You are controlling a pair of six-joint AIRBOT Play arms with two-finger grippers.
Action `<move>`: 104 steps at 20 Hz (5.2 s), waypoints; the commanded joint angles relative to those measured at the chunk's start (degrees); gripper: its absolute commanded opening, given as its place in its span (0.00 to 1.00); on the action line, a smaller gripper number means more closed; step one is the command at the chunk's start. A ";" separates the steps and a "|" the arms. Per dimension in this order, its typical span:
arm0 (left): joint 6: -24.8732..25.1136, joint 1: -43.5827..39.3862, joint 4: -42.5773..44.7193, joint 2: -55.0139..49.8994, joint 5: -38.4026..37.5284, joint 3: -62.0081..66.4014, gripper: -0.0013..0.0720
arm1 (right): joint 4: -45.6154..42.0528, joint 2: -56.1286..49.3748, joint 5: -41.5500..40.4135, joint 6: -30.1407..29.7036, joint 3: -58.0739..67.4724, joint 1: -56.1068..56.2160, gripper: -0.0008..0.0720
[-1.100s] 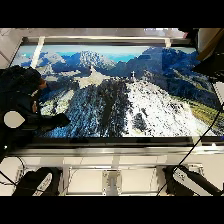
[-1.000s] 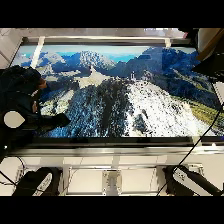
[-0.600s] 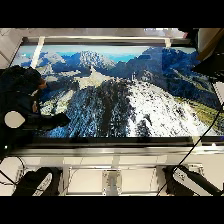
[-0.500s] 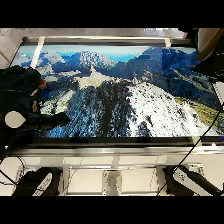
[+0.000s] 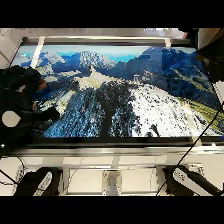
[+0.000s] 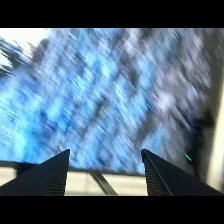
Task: Fold the clothes and pants, and hang the long-sleeved shirts on hangers.
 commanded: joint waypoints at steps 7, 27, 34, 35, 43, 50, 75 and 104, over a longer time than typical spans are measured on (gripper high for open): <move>2.10 17.18 14.45 0.00 -0.94 11.85 0.68 | -0.22 0.02 -22.47 -0.33 0.07 -0.07 0.77; 3.52 20.92 18.93 0.37 -3.41 13.33 0.21 | -3.87 -10.71 0.90 -2.08 -5.88 19.91 0.76; 3.43 20.92 19.28 0.42 -1.36 13.44 0.47 | -10.80 -15.04 0.66 -2.08 -5.88 26.12 0.76; 4.26 20.92 19.28 0.35 2.27 14.47 0.81 | -10.95 -15.28 0.66 -2.08 -5.88 26.12 0.76; 5.46 20.96 30.82 -32.59 -5.77 52.43 0.90 | -10.64 -15.56 -3.96 -2.08 -5.88 28.24 0.77; 2.86 21.64 41.31 -55.63 -8.02 60.08 0.92 | -10.67 -15.56 -7.82 -2.05 -5.88 32.06 0.76; 10.47 -40.28 4.94 -41.07 -5.51 66.05 0.04 | -47.54 -9.40 12.31 -4.85 14.10 18.43 0.76; -4.98 -23.67 -10.43 -48.63 16.09 36.35 0.91 | 17.18 -26.16 -23.30 -33.35 -38.56 14.25 0.77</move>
